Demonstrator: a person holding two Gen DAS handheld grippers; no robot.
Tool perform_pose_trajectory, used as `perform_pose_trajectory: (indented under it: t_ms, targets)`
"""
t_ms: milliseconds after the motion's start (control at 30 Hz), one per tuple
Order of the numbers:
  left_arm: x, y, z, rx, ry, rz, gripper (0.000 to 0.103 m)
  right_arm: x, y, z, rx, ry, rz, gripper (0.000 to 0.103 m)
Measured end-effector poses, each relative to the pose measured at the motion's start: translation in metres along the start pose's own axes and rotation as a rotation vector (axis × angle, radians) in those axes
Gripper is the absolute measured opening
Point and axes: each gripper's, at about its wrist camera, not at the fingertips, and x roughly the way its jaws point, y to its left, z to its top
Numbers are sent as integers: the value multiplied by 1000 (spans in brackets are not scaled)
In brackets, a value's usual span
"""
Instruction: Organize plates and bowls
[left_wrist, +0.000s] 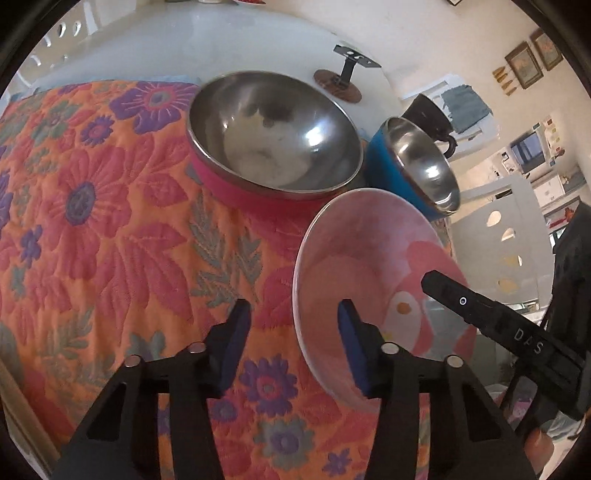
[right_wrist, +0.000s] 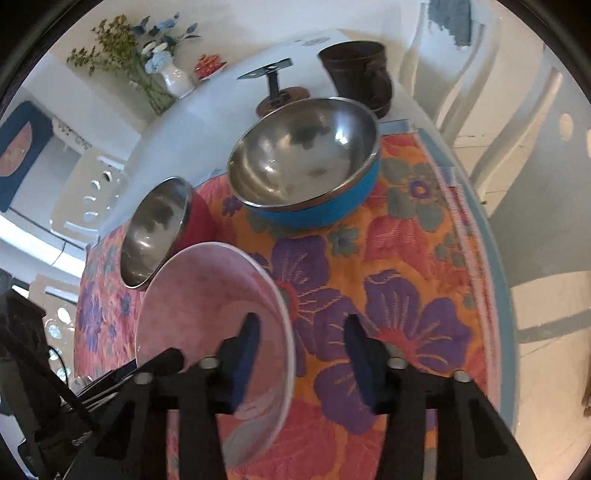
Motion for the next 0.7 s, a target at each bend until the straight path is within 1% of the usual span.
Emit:
perform_pose_trajectory:
  t_ms: [33,67,100,133,167,200,267,300,367,400,500,600,700]
  targets:
    - [3,1,0,1,4,1,32,2,1,0,-8,-4,1,37]
    - [5,2,2,0,8,-2,24,4,2,0,-18,-5,1,29]
    - [8,2,2,2,12,-11,20,5,4,-2,-30,-3,4,19]
    - [9,2,3,7,14,-17,15,8,6,-2,-43,1,7,16]
    - [10,1,2,11,12,-24,13,9,9,-4,-53,5,7,14]
    - [8,-2,0,19,7,-37,13,8,12,-5,-67,-1,-2,14]
    - [4,-6,-1,44,-6,-13,13,4,18,-10,-89,-14,-23,14]
    - [2,-7,-3,57,-9,-13,13,1,21,-12,-95,-19,-29,14]
    - [-6,-5,-6,62,-6,-40,13,-10,25,-19,-92,-30,-31,14]
    - [-13,-5,-10,67,-6,-59,13,-19,29,-23,-91,-34,-36,14]
    - [-41,-8,-21,96,-29,-76,13,-44,37,-37,-79,-54,-34,14]
    - [-70,-10,-35,127,-51,-87,13,-74,51,-58,-71,-71,-29,14]
    - [-95,-8,-53,149,-56,-101,13,-93,59,-81,-49,-68,-24,14]
